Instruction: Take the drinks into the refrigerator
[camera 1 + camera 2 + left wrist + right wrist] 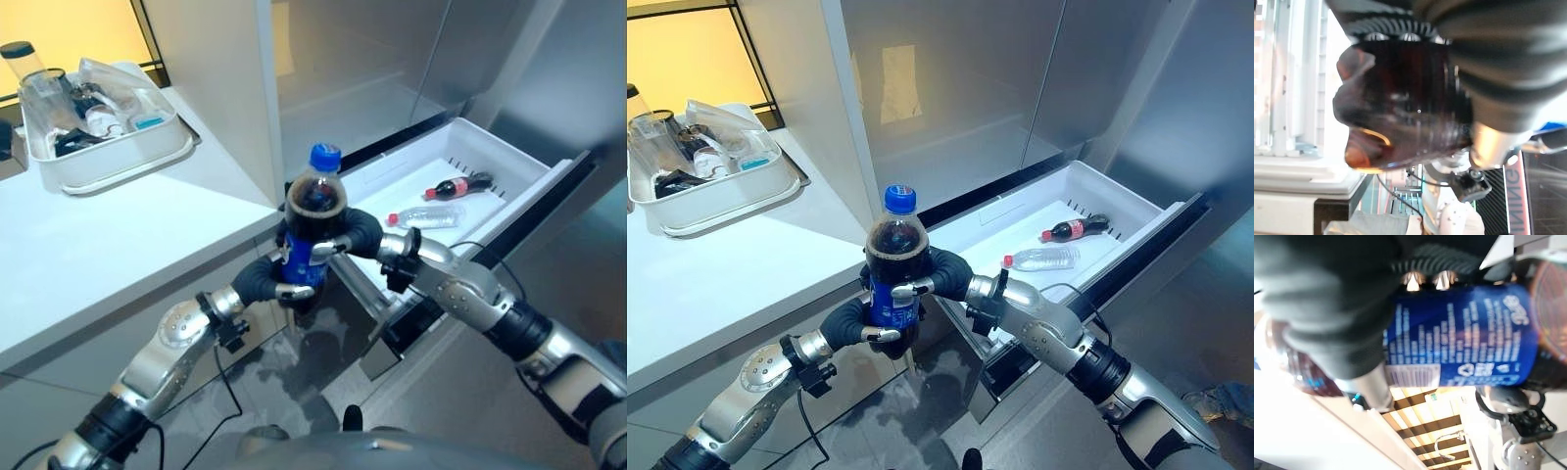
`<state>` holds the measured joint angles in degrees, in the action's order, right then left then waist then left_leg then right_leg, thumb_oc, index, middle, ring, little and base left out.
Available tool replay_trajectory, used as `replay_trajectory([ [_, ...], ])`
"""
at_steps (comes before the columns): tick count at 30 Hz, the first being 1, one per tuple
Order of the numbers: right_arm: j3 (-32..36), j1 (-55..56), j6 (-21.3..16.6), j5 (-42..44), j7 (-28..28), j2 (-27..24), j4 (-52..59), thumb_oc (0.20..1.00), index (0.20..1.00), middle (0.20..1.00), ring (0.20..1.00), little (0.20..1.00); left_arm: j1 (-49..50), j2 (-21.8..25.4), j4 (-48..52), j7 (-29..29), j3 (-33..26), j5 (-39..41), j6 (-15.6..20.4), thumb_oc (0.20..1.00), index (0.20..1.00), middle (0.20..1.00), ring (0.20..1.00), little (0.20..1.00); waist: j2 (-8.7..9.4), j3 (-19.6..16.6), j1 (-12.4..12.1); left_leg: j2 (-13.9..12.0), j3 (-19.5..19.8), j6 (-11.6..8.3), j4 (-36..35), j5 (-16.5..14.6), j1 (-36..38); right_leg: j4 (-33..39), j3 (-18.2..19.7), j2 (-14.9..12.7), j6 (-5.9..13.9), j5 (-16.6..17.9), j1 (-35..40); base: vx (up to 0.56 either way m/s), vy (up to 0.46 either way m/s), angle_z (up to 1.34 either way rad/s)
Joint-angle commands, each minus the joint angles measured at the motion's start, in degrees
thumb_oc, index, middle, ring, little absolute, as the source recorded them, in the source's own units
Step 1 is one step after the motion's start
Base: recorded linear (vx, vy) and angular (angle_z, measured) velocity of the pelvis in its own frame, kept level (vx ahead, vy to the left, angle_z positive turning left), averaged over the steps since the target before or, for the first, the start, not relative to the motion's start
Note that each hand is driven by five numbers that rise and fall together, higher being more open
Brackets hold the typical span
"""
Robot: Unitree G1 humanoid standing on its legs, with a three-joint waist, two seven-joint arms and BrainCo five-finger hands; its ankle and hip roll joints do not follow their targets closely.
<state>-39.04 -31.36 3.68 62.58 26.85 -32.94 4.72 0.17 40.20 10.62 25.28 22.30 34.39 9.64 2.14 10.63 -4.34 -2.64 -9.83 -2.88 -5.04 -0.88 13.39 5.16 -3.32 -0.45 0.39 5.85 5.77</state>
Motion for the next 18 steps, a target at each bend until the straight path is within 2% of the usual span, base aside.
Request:
replay_trajectory([
  [1, -2.1, -1.98, -2.84, 3.92, 3.38, 5.86, 9.09, 0.2, 0.2, 0.2, 0.2, 0.2, -3.64, 0.98, 3.89, -1.43, -2.73, 0.99, 2.96, 1.0, 1.0, 1.0, 1.0, 1.0, 0.98, -0.39, -1.68, 0.85, 2.51, 1.07, 0.04, -3.08, 0.33, -7.76, -1.9, -3.38, 5.64, -5.03, -0.07, 0.0, 0.0, 0.0],
  [7, 3.69, 2.74, -5.39, 3.54, 1.86, 3.78, 7.77, 0.2, 0.2, 0.2, 0.2, 0.2, -0.43, 3.01, 5.44, 0.02, -4.88, 4.55, 1.92, 1.0, 1.0, 1.0, 1.0, 1.0, 0.95, -0.52, -1.57, 0.96, 2.61, 1.1, 0.04, -3.11, 0.32, -7.7, -1.98, -3.38, 5.71, -5.05, -0.08, 0.0, 0.0, 0.0],
  [9, 3.9, 3.09, -5.5, 3.41, 1.74, 3.65, 7.74, 0.2, 0.2, 0.2, 0.2, 0.2, -1.05, 2.35, 5.03, -0.44, -3.99, 4.21, 1.94, 1.0, 1.0, 1.0, 1.0, 1.0, 1.02, -0.56, -1.45, 0.94, 2.64, 1.09, 0.04, -3.12, 0.31, -7.69, -1.99, -3.38, 5.73, -5.05, -0.09, 0.02, -0.002, 0.0],
  [10, 7.25, 4.7, -6.69, 3.15, 0.86, 2.88, 6.61, 0.2, 0.2, 0.2, 0.2, 0.2, -2.98, -0.13, 3.0, -1.05, -2.03, 3.51, 1.6, 1.0, 1.0, 1.0, 1.0, 1.0, 1.16, -0.74, -0.97, 0.87, 2.66, 1.13, 0.04, -3.17, 0.35, -7.67, -2.0, -3.35, 5.73, -5.15, -0.02, 0.0, 0.0, 0.0],
  [13, 10.11, 6.64, -7.7, 3.27, 0.24, 2.21, 6.32, 0.2, 0.2, 0.2, 0.2, 0.2, -2.27, -0.54, 2.97, -0.96, -2.44, 4.17, 1.21, 1.0, 1.0, 1.0, 1.0, 1.0, 1.22, -0.83, -0.92, 0.87, 2.67, 1.12, 0.04, -3.23, 0.38, -7.66, -1.95, -3.32, 5.78, -5.13, 0.03, 0.01, -0.002, 0.01],
  [18, 19.96, 12.46, -10.58, 3.94, -1.46, 0.76, 5.84, 0.2, 0.2, 0.2, 0.2, 0.2, 2.27, -1.34, 3.05, 0.02, -5.27, 5.77, 0.52, 1.0, 1.0, 1.0, 1.0, 1.0, 1.4, -1.05, -0.61, 0.82, 2.62, 1.08, 0.04, -3.31, 0.41, -7.51, -1.97, -3.29, 5.84, -5.05, 0.08, 0.0, 0.0, 0.0],
])
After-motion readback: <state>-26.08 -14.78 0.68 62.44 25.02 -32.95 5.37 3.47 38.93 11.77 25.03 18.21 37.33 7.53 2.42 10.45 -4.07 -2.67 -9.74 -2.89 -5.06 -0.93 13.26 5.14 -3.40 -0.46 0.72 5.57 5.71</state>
